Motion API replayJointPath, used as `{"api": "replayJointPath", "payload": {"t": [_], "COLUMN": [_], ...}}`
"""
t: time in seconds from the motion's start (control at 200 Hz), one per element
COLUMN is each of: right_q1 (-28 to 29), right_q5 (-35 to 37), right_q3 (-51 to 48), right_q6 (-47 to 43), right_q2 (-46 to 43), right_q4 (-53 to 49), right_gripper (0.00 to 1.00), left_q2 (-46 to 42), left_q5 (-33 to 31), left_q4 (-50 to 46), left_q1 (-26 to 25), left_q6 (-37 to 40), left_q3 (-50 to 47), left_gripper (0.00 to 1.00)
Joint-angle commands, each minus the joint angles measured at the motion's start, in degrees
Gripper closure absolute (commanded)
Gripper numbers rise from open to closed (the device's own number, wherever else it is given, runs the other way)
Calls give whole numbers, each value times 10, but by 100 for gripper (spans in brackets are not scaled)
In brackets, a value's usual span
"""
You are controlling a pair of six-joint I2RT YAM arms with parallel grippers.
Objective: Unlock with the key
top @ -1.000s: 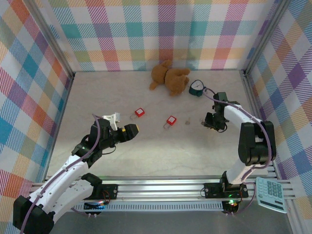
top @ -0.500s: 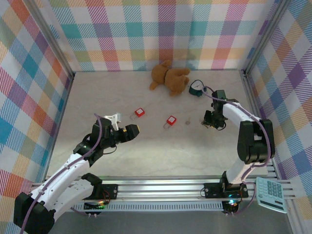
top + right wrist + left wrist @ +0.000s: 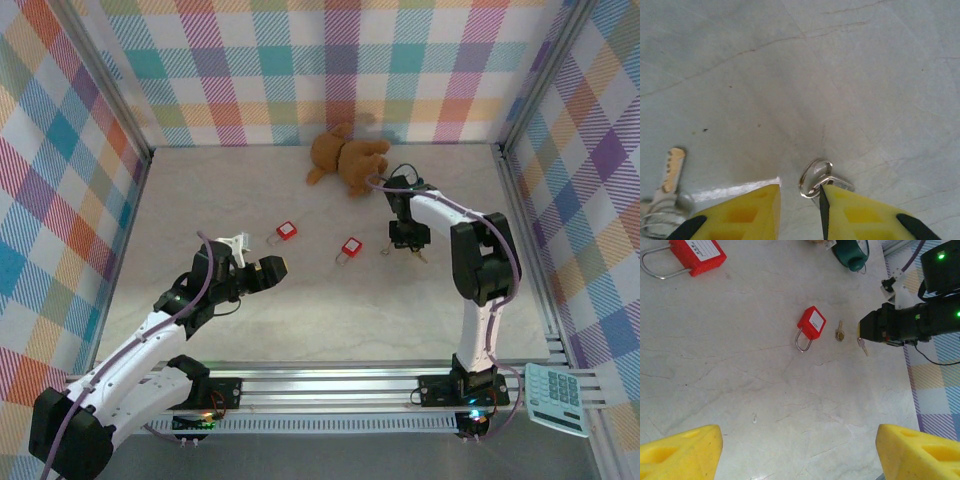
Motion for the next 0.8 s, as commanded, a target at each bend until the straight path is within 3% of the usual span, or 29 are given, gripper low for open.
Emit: {"api": "replayJointPath", "payload": {"t": [0.0, 0.34, 0.585, 0.795], "right_q1": [5, 6, 10, 11], "right_q5": [46, 39, 6, 46], "right_q3": [20, 36, 39, 56], "right_q6": [11, 1, -4, 7], "right_q2": [7, 21, 15, 45], "right_q4": [-34, -40, -30, -50], "right_gripper": [73, 76, 72, 73], "left_q2": [-23, -20, -26, -27], "left_q5": [0, 2, 1, 1], "left_q4": [-5, -8, -13, -14], "left_q1": [-7, -6, -7, -6], "left_q6": [9, 11, 11, 12], "left_q3": [-3, 0, -1, -3], "left_gripper": [19, 19, 19, 19]}}
